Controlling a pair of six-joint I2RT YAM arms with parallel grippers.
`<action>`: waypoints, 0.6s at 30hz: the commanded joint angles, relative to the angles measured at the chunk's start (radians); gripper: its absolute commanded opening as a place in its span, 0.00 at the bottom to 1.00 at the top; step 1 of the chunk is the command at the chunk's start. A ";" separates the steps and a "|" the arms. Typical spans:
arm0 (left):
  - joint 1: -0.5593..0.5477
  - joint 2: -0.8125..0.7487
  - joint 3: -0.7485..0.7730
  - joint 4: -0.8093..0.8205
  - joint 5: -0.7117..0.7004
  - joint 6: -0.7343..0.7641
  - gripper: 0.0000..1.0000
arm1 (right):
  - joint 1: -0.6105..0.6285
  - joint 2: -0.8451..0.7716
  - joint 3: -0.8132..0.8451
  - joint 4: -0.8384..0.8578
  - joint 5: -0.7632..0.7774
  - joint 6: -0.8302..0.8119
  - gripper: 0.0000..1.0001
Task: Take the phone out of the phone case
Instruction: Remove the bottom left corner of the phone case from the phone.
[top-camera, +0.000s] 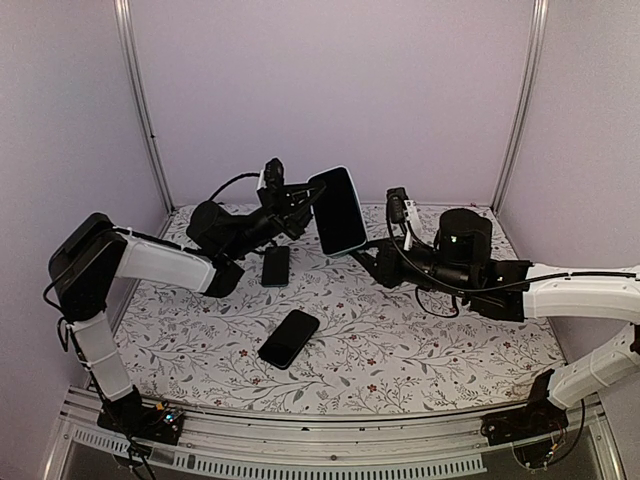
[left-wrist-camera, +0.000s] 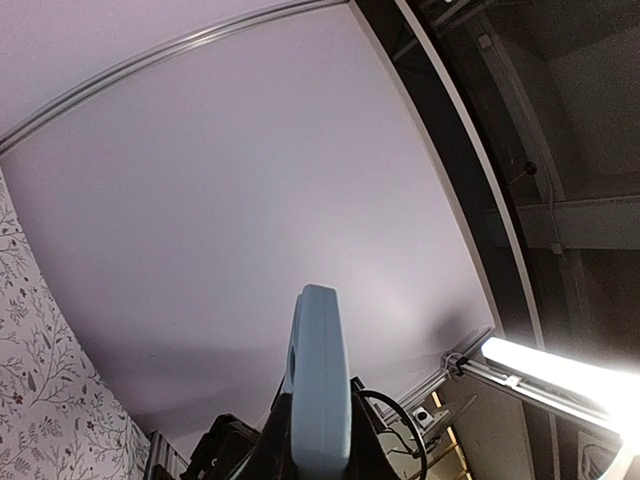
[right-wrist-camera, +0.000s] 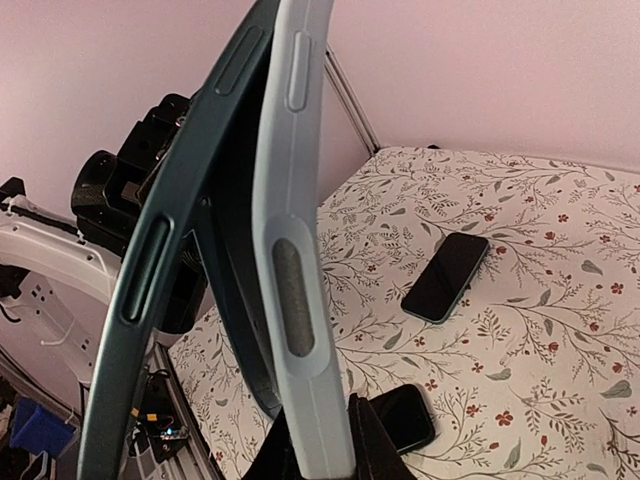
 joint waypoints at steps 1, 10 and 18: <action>-0.041 -0.022 0.025 0.108 0.044 -0.070 0.00 | -0.013 0.024 0.002 -0.137 0.082 -0.016 0.19; -0.013 -0.009 0.045 0.032 0.187 -0.048 0.00 | -0.093 0.017 0.036 -0.112 -0.241 0.067 0.35; 0.006 -0.015 0.065 -0.089 0.311 0.010 0.00 | -0.155 -0.013 0.013 -0.048 -0.384 0.144 0.36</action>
